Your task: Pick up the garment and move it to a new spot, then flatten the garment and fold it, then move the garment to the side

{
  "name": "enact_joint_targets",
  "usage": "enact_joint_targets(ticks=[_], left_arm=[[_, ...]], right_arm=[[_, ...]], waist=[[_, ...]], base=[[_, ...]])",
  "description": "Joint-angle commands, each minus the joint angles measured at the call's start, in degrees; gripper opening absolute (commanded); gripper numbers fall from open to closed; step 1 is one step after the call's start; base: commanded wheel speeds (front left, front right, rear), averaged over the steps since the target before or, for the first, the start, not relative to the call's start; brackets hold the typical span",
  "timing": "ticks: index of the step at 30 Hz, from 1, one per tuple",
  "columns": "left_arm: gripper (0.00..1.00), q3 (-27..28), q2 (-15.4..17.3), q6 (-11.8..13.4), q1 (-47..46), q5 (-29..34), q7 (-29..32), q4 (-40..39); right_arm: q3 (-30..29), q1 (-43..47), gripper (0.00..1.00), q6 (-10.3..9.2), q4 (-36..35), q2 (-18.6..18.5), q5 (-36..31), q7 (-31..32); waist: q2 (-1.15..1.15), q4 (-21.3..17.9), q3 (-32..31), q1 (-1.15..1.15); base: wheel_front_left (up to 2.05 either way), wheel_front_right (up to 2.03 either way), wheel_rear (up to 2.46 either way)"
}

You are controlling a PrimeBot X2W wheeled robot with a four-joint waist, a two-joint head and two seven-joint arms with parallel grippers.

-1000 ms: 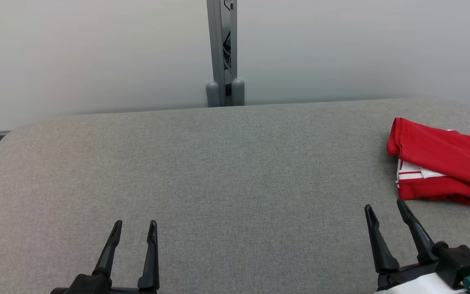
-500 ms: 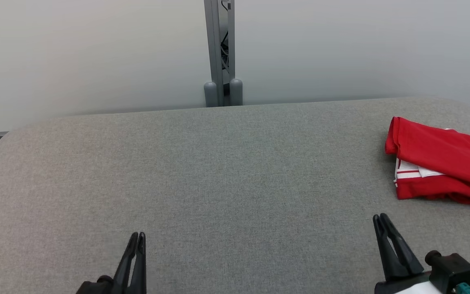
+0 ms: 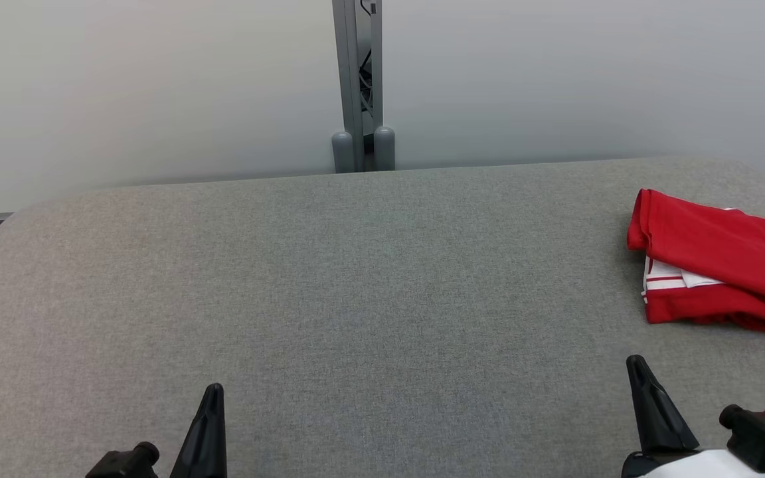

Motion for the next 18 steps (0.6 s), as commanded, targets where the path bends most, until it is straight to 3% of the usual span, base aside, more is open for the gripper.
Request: enact_joint_targets(ticks=[1,18], left_arm=[[0.00,0.5,0.4,-0.5,-2.3,-3.2,0.4,-0.2],[0.00,2.4,0.9,-2.8,-6.5,-19.2,3.5,2.5]], right_arm=[[-0.7,-1.8,0.00,0.00,-0.5,-0.6,3.3,0.7],[-3.2,-4.7,0.00,0.00,1.4,-1.0,19.3,4.8]], waist=[[0.00,0.0,0.0,0.00],[0.00,0.1,0.3,0.00]], base=[[0.00,0.00,0.00],[0.00,0.00,0.00]])
